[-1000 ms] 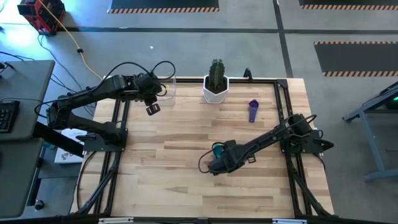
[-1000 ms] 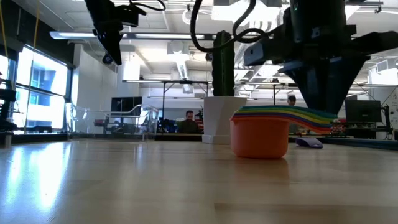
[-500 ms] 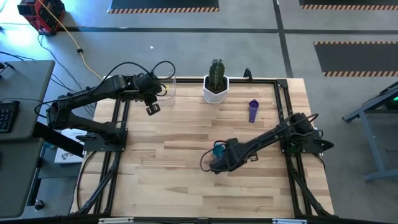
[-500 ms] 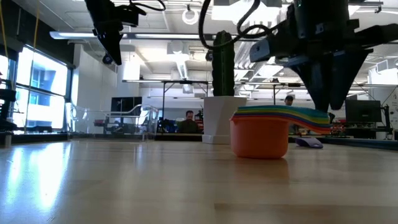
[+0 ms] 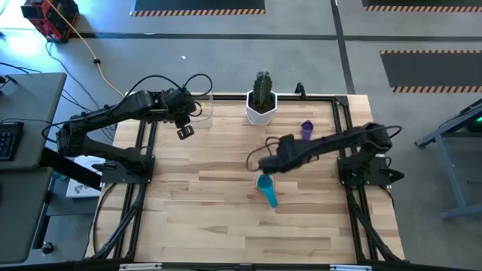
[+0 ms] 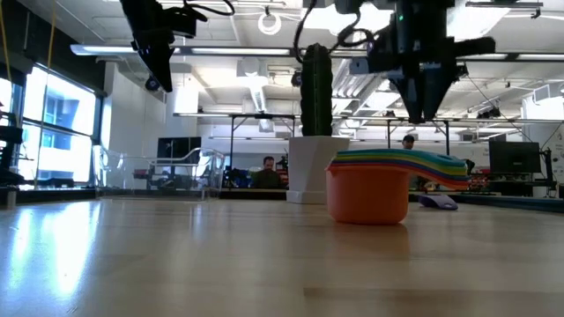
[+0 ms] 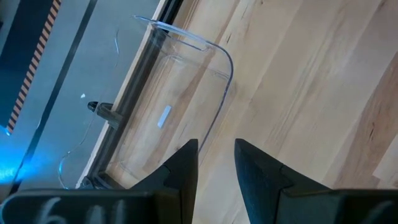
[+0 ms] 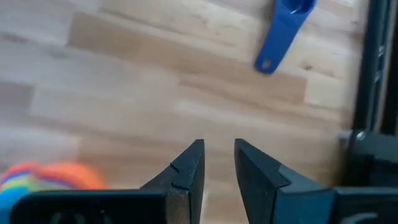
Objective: Nest measuring cups in basket
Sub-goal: Stack the violet measuring cup on the light blue measuring cup
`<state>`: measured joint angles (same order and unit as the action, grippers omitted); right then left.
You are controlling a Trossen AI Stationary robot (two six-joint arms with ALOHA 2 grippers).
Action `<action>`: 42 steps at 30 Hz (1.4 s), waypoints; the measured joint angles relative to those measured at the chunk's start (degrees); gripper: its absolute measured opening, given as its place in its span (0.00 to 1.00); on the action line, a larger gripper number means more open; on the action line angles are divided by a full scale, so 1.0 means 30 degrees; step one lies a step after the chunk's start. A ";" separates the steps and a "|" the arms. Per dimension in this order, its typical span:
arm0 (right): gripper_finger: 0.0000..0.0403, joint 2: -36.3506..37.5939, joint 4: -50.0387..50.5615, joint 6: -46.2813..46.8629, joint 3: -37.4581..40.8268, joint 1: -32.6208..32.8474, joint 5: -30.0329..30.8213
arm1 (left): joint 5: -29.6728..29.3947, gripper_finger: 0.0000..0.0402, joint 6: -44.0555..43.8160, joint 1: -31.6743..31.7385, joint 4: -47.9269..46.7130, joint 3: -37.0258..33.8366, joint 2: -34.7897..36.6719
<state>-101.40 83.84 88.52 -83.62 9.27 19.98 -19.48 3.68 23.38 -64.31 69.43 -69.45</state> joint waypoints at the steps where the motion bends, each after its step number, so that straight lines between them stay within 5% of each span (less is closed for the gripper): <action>1: 0.19 0.0339 -0.0310 -0.0551 0.0524 -0.0495 -0.0011 | 0.0007 0.24 0.0000 0.0000 -0.0007 0.0000 0.0000; 10: 0.19 0.5759 -0.6688 -0.2529 0.8045 -0.4224 -0.0459 | 0.0007 0.24 0.0007 0.0000 0.0000 0.0000 0.0000; 18: 0.19 0.8627 -0.8496 -0.5255 1.0895 -0.7634 0.0694 | 0.0007 0.24 0.0007 0.0000 0.0174 0.0000 0.0000; 30: 0.25 0.7935 -1.4131 -1.4320 1.1293 -1.3130 -0.0876 | 0.0007 0.24 -0.0483 0.0004 0.0437 0.0000 -0.0004; 42: 0.32 0.4693 -1.4993 -1.6661 1.1293 -1.4805 -0.2141 | 0.0001 0.24 -0.1002 0.0004 0.0456 0.0000 -0.0007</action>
<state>-87.32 38.86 38.53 -49.74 -35.15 13.56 -19.48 0.68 23.39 -62.95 69.43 -69.47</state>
